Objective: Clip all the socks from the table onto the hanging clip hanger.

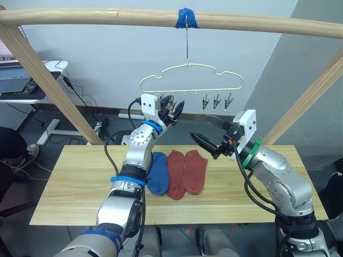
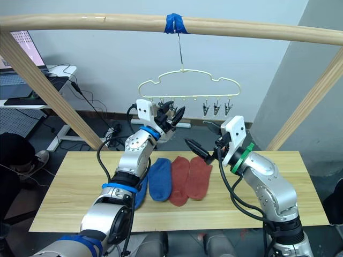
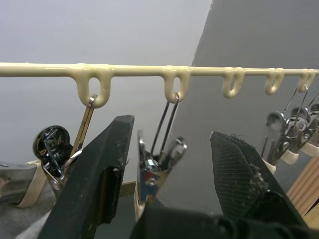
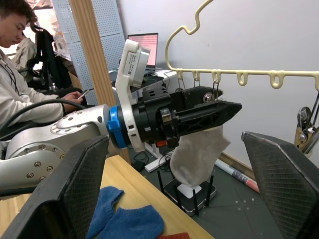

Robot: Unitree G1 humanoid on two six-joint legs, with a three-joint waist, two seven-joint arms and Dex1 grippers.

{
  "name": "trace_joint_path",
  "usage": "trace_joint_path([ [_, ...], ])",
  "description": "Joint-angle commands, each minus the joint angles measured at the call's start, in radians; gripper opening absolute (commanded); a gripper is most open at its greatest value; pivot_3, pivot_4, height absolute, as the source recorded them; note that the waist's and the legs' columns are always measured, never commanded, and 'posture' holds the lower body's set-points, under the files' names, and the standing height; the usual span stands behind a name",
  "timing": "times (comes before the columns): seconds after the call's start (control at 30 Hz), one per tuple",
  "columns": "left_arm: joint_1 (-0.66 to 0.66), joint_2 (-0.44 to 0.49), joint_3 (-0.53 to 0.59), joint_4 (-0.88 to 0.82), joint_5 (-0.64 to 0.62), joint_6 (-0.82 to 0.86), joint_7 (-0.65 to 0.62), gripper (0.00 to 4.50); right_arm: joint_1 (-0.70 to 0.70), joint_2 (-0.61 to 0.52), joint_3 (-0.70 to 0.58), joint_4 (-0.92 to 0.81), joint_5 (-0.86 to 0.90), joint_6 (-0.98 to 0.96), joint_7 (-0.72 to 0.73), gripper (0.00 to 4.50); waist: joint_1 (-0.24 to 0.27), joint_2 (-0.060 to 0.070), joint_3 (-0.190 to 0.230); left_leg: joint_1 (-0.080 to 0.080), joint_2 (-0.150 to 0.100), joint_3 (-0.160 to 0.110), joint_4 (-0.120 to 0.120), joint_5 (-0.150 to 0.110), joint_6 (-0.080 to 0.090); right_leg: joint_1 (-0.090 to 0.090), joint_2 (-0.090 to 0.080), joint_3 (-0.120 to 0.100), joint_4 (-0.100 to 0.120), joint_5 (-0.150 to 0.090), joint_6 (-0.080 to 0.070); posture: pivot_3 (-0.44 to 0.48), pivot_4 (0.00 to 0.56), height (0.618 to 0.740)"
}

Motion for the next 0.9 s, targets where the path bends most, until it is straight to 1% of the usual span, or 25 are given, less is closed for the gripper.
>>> trace_joint_path([
  [0.03, -0.045, -0.006, 0.006, 0.004, 0.002, -0.031, 0.012, 2.6, -0.009, -0.002, -0.016, -0.033, 0.0, -0.022, -0.006, 4.5, 0.0, 0.0, 0.0, 0.0, 0.0, 0.0, 0.0, 0.0, 0.0, 0.0, 0.0, 0.0, 0.0, 0.0, 0.0, -0.078, 0.152, 0.74],
  [0.1, -0.058, -0.008, 0.012, 0.015, -0.004, -0.036, 0.014, 2.25, -0.003, -0.003, -0.014, -0.034, -0.003, -0.025, -0.006, 4.5, 0.0, 0.0, 0.0, 0.0, 0.0, 0.0, 0.0, 0.0, 0.0, 0.0, 0.0, 0.0, 0.0, 0.0, 0.0, -0.077, 0.151, 0.74],
  [0.23, -0.068, -0.008, 0.017, 0.03, -0.006, -0.044, 0.017, 1.06, 0.0, -0.001, -0.011, -0.037, -0.003, -0.024, -0.007, 4.5, 0.0, 0.0, 0.0, 0.0, 0.0, 0.0, 0.0, 0.0, 0.0, 0.0, 0.0, 0.0, 0.0, 0.0, 0.0, -0.08, 0.15, 0.74],
  [0.27, -0.069, -0.008, 0.018, 0.032, -0.006, -0.045, 0.017, 0.85, 0.001, -0.001, -0.011, -0.038, -0.003, -0.023, -0.008, 4.5, 0.0, 0.0, 0.0, 0.0, 0.0, 0.0, 0.0, 0.0, 0.0, 0.0, 0.0, 0.0, 0.0, 0.0, 0.0, -0.08, 0.15, 0.74],
  [0.33, -0.068, -0.008, 0.018, 0.031, -0.007, -0.045, 0.017, 0.76, 0.003, 0.0, -0.01, -0.04, -0.003, -0.022, -0.009, 4.5, 0.0, 0.0, 0.0, 0.0, 0.0, 0.0, 0.0, 0.0, 0.0, 0.0, 0.0, 0.0, 0.0, 0.0, 0.0, -0.079, 0.15, 0.74],
  [0.57, -0.048, -0.01, 0.016, 0.009, -0.017, -0.032, 0.008, 0.76, 0.013, 0.006, -0.001, -0.042, -0.004, -0.022, -0.013, 4.5, 0.0, 0.0, 0.0, 0.0, 0.0, 0.0, 0.0, 0.0, 0.0, 0.0, 0.0, 0.0, 0.0, 0.0, 0.0, -0.074, 0.15, 0.74],
  [0.7, -0.016, 0.003, 0.013, -0.043, -0.032, 0.024, -0.019, 0.75, 0.025, 0.004, 0.028, 0.003, -0.047, -0.035, -0.013, 4.5, 0.0, 0.0, 0.0, 0.0, 0.0, 0.0, 0.0, 0.0, 0.0, 0.0, 0.0, 0.0, 0.0, 0.0, 0.0, -0.069, 0.151, 0.74],
  [0.9, 0.045, 0.016, 0.036, -0.166, -0.119, 0.151, -0.085, 0.75, 0.029, 0.035, 0.033, 0.059, -0.081, -0.065, -0.031, 4.5, 0.001, 0.0, 0.0, 0.001, 0.0, 0.0, 0.001, 0.0, 0.0, 0.0, 0.0, 0.0, 0.002, 0.0, 0.0, -0.043, 0.148, 0.74],
])
